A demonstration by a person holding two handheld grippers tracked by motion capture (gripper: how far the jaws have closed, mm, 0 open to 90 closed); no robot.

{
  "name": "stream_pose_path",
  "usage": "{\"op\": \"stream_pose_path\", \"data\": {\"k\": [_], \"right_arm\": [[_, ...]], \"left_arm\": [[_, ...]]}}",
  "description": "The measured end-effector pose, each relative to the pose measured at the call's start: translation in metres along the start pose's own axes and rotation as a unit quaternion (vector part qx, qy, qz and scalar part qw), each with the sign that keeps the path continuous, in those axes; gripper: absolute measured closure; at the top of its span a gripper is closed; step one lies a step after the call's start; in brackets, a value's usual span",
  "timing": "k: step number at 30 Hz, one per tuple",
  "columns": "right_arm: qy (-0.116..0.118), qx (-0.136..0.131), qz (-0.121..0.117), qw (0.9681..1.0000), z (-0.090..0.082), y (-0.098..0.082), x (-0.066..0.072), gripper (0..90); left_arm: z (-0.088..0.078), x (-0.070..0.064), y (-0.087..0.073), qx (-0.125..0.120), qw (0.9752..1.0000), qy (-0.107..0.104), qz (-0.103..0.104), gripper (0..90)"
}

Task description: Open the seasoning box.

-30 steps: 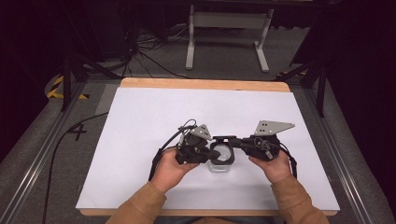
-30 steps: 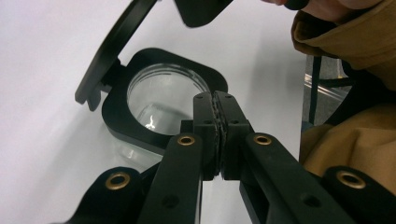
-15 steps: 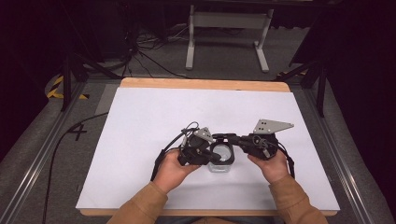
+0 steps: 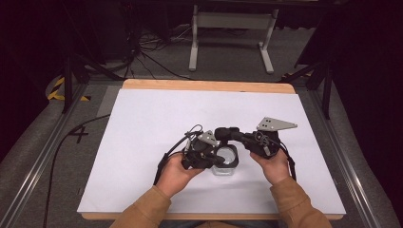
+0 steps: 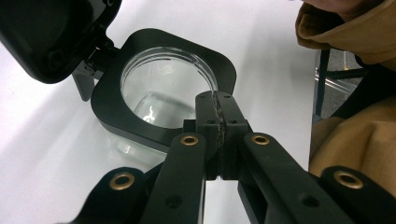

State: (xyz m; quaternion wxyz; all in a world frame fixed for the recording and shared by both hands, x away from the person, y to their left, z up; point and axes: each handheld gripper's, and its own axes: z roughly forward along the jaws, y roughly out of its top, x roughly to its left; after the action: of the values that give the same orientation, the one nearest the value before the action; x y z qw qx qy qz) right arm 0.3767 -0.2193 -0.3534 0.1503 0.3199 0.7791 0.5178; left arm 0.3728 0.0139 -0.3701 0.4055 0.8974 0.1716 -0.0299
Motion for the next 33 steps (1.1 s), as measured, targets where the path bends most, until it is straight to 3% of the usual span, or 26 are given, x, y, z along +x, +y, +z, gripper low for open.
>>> {"op": "stream_pose_path", "data": {"k": [10,12,14,24,28,33], "right_arm": [[-0.048,-0.006,0.02,0.9986,0.004,-0.004,-0.006,89.9],[-0.048,-0.006,0.027,0.9984,0.004,-0.004,-0.006,89.9],[-0.059,-0.004,0.022,0.998,0.006,-0.004,-0.004,89.8],[-0.041,-0.022,0.015,0.9988,-0.005,-0.001,-0.003,87.4],[-0.039,-0.04,-0.02,0.9983,-0.015,0.002,-0.001,84.6],[-0.03,-0.042,-0.031,0.9982,-0.025,0.005,-0.002,83.3]], "left_arm": [[0.0,-0.002,0.0,0.002,1.0,0.005,0.0,89.8],[0.0,-0.002,0.0,0.003,1.0,0.005,0.0,89.8],[0.0,-0.002,0.0,0.001,1.0,0.004,0.003,89.8],[-0.006,-0.002,0.001,-0.002,1.0,0.008,0.002,87.0],[-0.02,-0.002,0.001,-0.018,0.9997,0.016,-0.001,85.4],[-0.039,0.002,-0.001,-0.032,0.9989,0.034,-0.005,83.4]]}}
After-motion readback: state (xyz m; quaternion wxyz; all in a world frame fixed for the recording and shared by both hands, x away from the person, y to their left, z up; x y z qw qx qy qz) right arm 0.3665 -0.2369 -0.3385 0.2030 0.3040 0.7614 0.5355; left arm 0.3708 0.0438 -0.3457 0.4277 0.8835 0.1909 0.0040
